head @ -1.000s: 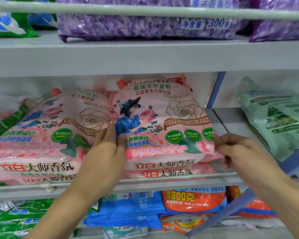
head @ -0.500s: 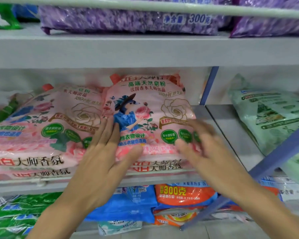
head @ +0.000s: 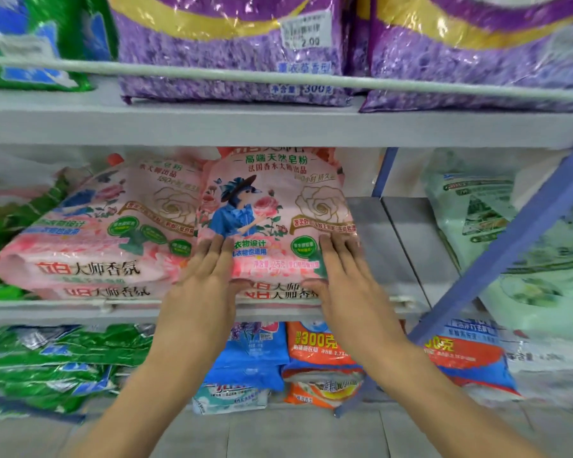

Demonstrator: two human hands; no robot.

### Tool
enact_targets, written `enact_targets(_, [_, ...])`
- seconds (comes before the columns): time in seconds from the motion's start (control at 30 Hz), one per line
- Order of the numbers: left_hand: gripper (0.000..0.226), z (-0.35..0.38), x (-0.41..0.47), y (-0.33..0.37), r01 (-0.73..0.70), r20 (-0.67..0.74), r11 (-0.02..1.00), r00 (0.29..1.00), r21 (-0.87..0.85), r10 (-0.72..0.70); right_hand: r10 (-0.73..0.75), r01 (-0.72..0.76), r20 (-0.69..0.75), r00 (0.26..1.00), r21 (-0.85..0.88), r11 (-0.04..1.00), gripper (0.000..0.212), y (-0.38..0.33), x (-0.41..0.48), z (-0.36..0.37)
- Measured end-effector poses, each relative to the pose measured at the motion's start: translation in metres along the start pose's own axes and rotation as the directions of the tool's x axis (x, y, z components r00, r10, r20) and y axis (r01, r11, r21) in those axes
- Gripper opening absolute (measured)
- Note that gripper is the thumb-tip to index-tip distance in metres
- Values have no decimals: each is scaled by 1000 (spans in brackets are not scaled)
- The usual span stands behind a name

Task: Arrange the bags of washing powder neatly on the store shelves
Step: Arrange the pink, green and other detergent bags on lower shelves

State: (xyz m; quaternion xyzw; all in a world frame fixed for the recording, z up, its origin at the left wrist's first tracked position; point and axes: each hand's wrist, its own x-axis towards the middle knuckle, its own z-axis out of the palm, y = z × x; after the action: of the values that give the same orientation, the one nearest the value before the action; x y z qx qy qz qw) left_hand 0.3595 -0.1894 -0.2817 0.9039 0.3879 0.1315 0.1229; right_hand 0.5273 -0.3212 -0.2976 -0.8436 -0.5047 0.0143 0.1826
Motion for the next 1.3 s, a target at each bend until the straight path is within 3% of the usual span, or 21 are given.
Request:
enact_targets(0.1, [68,-4,-2,8,17,8,998,1000,57,-18,24,-25,-4,1000,-50,998,69,-3,-2,-3])
enact_targets(0.27, [69,-10,-25,2,-74,25,992,997,100,71,16,-15,9,1000,-68,998,58,-11,-9,-24])
enact_targets(0.5, [62,-46,-69,7,-65,95,997,994,44,61,56,-57,58,997,9,998,50,-7,-62,-71])
enact_targets(0.73, [56,-84,-132,35,-84,108,992,990,-92,94,233,-233,5,972,12,972,50,-18,-143,-114])
enact_targets(1.0, [50,-127,-175,82,-153,77,980,984,-123,163,354,-353,-20,935,52,934,46,-21,-214,-166])
enact_targets(1.3, [57,-119,-195,169,-201,137,960,964,-194,230,497,-496,-17,868,40,868,51,36,-276,-224])
